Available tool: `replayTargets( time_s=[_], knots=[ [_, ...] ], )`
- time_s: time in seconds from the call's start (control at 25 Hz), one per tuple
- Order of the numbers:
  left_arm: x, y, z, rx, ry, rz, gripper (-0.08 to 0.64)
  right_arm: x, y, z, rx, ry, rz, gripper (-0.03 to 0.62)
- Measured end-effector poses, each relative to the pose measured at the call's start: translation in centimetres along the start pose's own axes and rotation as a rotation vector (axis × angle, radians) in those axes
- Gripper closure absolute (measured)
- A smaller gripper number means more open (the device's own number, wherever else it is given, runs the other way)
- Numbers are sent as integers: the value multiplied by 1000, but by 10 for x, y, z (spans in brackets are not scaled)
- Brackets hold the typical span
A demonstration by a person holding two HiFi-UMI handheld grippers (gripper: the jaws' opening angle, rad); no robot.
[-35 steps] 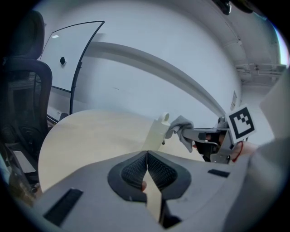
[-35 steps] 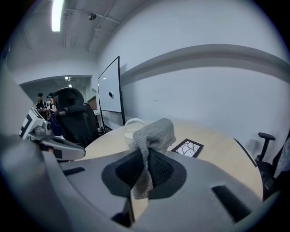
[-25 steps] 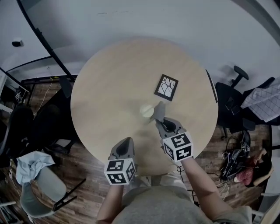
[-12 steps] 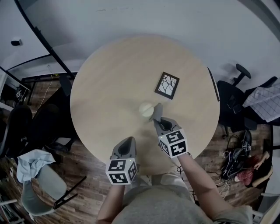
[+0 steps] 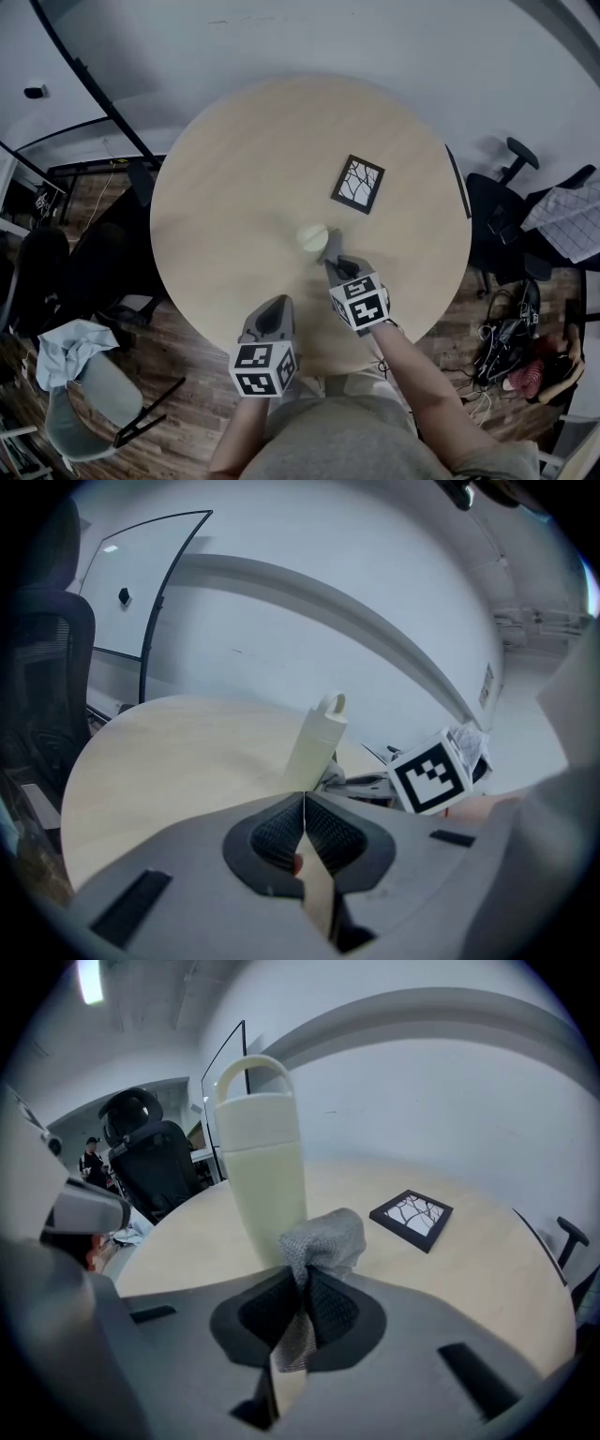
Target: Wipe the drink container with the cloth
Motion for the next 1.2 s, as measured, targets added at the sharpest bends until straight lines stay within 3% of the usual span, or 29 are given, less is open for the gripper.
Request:
replayTargets(
  time_s=[0.64,1.2],
  knots=[
    [2,-11,-2,5,-1,-1,557,0,20,-30,-109,3,-41,580],
    [15,-33,-1,31,31,-26,557,8,-58,-14,56,97,-127,580]
  ],
)
Point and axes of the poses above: the fingertips, and each gripper's own axes: y forward along the fingers, x to its right, z out of its top, the point moved 2 cm from there along -y, backward along the fingers, and after that the axes turned 14 degrees about -z, right-handed, at the moved point
